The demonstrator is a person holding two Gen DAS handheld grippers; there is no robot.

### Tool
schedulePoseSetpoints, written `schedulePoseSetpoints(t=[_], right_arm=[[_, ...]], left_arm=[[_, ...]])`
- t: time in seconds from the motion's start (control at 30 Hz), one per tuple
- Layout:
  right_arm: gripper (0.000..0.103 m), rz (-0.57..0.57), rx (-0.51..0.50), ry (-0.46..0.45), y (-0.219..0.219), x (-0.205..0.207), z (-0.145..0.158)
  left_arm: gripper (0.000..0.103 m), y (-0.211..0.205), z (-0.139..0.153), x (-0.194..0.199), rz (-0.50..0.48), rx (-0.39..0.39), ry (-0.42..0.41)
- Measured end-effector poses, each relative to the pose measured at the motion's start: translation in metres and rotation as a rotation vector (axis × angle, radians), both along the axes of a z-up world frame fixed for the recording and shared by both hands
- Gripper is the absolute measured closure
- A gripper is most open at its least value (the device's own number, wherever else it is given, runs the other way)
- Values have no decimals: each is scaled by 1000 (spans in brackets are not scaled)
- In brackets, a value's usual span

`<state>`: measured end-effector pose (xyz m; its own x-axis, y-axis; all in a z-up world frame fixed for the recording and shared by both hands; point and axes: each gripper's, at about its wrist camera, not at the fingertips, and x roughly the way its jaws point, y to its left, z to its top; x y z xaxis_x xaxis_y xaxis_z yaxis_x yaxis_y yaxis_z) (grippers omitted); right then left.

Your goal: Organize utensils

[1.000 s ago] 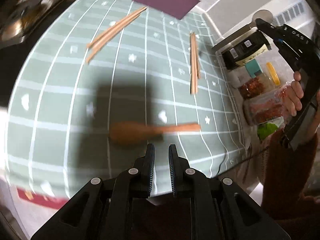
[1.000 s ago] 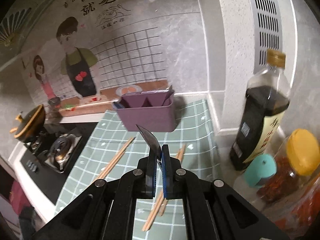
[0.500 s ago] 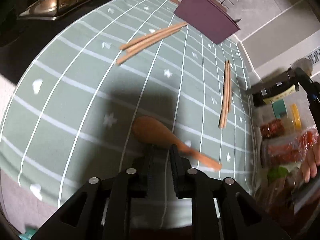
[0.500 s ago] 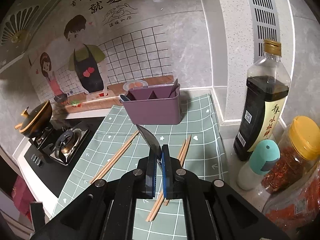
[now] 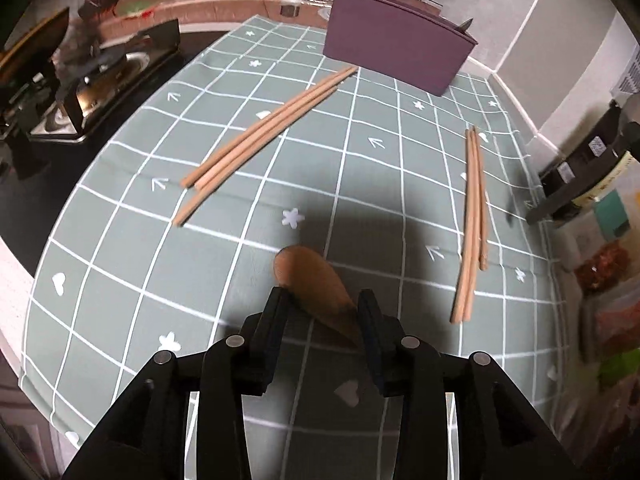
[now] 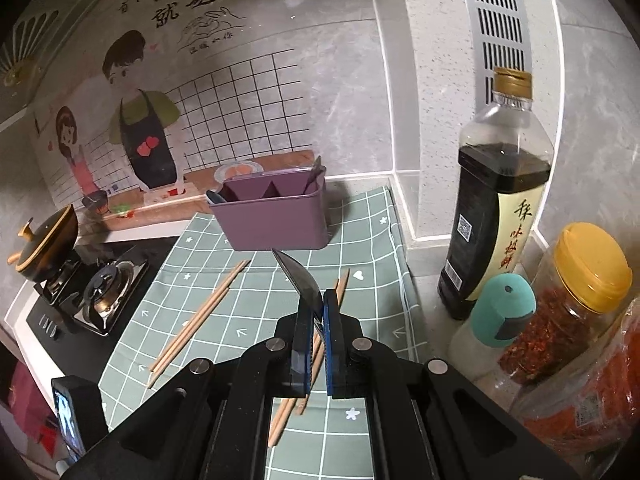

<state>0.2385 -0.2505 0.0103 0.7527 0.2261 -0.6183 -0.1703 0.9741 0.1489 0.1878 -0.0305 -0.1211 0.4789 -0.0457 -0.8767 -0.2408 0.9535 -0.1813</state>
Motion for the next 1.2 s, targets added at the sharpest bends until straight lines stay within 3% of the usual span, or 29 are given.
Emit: schedulePoseSetpoints(t=[0.2,0.3,0.37,0.53,0.7,0.73,0.77,0.9,1.07,1.2], right_arm=[[99,7,18,3,-2,2,-1],[99,31,38,10,0,3,2],[99,48,39,7,2,3,5],[99,88,82,37,5,8,5],[99,98,94,63,11,13,0],[99,98,93,66,13,14,0],[99,98,93,67,16,15,0],[99,98,79,48,29,18,9],[99,94,69,37,39,25,20],[99,84,28,22,40,23,22]], left_arm=[[66,-2,-2,7,27,24,-36],[80,0,-3,7,-41,-21,-72],[80,9,-3,6,-71,-63,-87],[81,24,5,4,-108,-58,-139],[83,34,29,2,-161,-33,-227],[90,36,35,3,-174,-32,-251],[103,39,41,4,-189,-33,-269],[103,46,70,19,-236,-21,-359],[102,67,77,40,-237,-69,-314],[98,82,60,39,-223,-62,-248]])
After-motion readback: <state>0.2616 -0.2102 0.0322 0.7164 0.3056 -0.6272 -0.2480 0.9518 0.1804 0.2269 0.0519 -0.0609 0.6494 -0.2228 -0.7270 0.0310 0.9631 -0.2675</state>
